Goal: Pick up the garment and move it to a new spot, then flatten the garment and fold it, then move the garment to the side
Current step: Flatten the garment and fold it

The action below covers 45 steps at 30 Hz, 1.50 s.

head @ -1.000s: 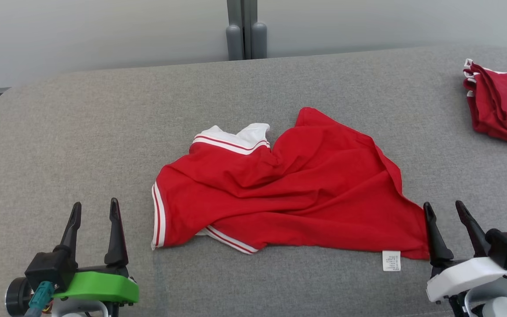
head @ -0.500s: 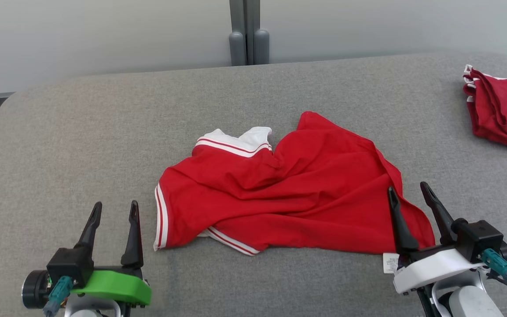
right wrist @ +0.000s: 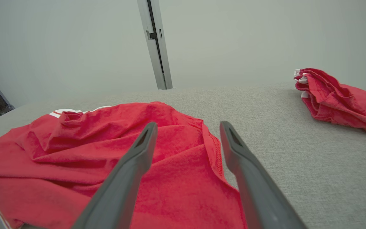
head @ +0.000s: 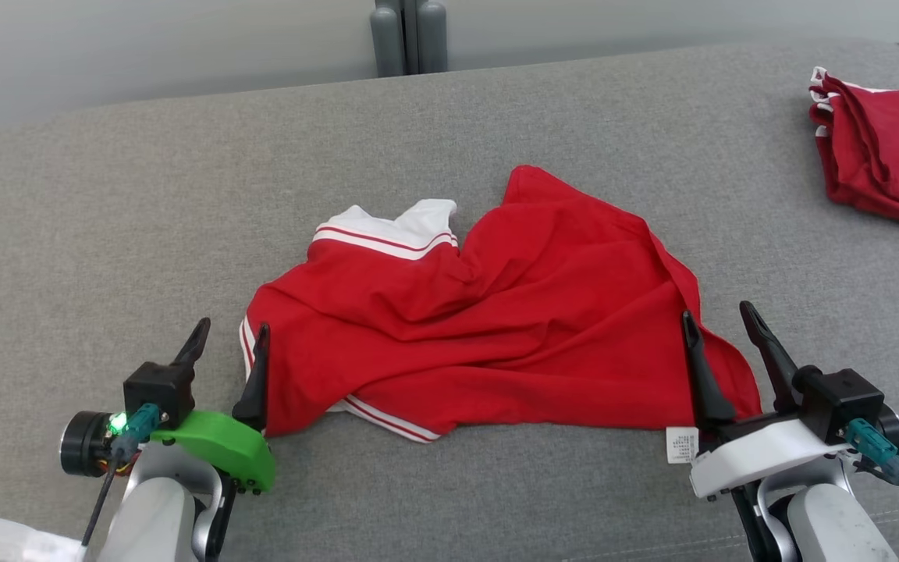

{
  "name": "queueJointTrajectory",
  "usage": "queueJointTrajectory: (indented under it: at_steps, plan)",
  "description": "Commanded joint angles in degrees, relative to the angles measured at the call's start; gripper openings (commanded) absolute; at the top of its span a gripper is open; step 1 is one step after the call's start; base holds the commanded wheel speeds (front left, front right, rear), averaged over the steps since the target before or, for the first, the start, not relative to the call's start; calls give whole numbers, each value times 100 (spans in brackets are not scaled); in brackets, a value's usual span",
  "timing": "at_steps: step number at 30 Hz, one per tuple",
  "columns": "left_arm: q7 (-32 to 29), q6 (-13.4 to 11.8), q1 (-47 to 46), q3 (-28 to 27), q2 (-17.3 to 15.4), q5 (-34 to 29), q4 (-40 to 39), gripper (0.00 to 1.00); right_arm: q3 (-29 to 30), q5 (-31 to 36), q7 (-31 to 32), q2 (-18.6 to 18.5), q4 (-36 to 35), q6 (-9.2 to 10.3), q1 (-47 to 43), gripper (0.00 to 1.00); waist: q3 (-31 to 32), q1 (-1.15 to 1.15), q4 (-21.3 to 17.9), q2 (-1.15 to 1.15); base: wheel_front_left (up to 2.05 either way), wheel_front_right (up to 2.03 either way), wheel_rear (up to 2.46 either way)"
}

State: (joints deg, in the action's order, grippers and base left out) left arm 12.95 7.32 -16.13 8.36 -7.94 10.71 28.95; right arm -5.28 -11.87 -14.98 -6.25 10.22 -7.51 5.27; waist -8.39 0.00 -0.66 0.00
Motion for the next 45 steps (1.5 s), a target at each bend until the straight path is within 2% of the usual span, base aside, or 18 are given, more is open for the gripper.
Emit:
queueJointTrajectory:
  at_steps: [1, 5, 9, 10, 11, 12, 19, 27, 33, 34, 35, 36, 39, 45]
  plan:
    - [-47, 19, -164, 70, -51, 86, 146, 100, -1, 62, -22, 12, 14, 4, 85, 100, -190, 0, -159, 0, 0, 0, 0]
    - [-249, 17, -360, 277, -147, 231, 695, 100, 27, 64, -24, 44, 31, 4, 189, 100, -347, 0, -255, 0, 0, 0, 0]
    - [-385, 17, -502, 539, -106, 522, 1091, 100, 58, 70, -24, 56, 31, 4, 233, 100, -424, 0, -304, 0, 0, 0, 0]
    - [-384, 18, -549, 624, -132, 587, 1146, 52, 62, 74, -25, 62, 25, 4, 240, 100, -437, 0, -311, 0, 0, 0, 0]
    - [-325, 18, -602, 684, -163, 613, 1166, 36, 67, 81, -25, 70, 13, 4, 245, 100, -444, 0, -316, 0, 0, 0, 0]
    - [-263, 18, -667, 741, -189, 680, 1182, 0, 75, 98, -25, 81, -15, 4, 256, 100, -450, 0, -319, 0, 0, 0, 0]
    - [2, 18, -1213, 963, -307, 864, 1097, 0, 123, 108, -25, 60, -79, 4, 306, 100, -473, 0, -290, 0, 0, 0, 0]
    - [114, 19, -2344, 1084, -451, 818, 988, 0, 106, 139, -26, 41, -158, 4, 420, 100, -704, 0, -430, 0, 0, 0, 0]
    - [186, 18, -3061, 1070, -450, 748, 1422, 0, 138, 148, -25, 84, -181, 4, 517, 100, -951, 0, -633, 0, 0, 0, 0]
    - [192, 11, -3136, 1071, -428, 735, 1568, 2, 142, 147, -25, 93, -183, 4, 535, 100, -986, 0, -658, 0, 0, 0, 0]
    - [205, 6, -3190, 1080, -416, 712, 1667, 55, 146, 150, -24, 99, -184, 4, 546, 100, -1013, 0, -676, 0, 0, 0, 0]
    - [215, -17, -3249, 1071, -402, 704, 1794, 100, 154, 155, -23, 110, -180, 4, 550, 100, -1034, 0, -687, 0, 0, 0, 0]
    - [230, -31, -3314, 996, -346, 703, 1933, 100, 180, 179, -23, 134, -173, 4, 540, 100, -1056, 0, -689, 0, 0, 0, 0]
    - [223, -132, -2697, 642, -321, 609, 1376, 100, 230, 207, -23, 172, -113, 4, 425, 100, -867, 0, -493, 0, 0, 0, 0]
